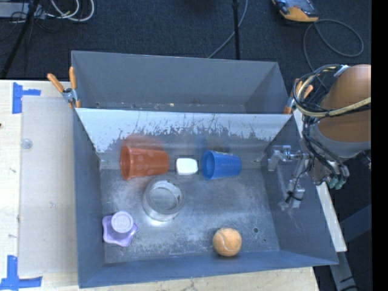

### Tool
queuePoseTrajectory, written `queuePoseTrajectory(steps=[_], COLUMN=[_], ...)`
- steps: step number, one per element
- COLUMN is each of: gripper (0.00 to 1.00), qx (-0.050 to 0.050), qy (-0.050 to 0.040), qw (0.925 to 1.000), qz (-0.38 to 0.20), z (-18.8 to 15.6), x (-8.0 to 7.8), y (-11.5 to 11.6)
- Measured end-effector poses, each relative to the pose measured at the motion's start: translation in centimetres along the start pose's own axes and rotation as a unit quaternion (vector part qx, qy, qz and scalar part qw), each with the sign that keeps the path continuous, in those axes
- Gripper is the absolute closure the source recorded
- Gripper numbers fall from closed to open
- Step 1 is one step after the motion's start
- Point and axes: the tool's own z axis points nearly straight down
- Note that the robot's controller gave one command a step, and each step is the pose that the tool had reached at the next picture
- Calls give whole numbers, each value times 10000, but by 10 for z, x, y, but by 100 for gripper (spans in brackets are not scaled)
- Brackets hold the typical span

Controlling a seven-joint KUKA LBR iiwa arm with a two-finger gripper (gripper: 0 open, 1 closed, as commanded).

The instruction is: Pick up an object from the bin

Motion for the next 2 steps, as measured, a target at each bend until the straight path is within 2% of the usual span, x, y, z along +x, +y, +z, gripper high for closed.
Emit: queuePoseTrajectory(steps=[1,2], gripper=[0,0], qx=[7,12], qy=[-37,-42], qw=[10000,9995], qz=[-12,-306], z=[-4,35], x=[-1,12], y=[0,26])
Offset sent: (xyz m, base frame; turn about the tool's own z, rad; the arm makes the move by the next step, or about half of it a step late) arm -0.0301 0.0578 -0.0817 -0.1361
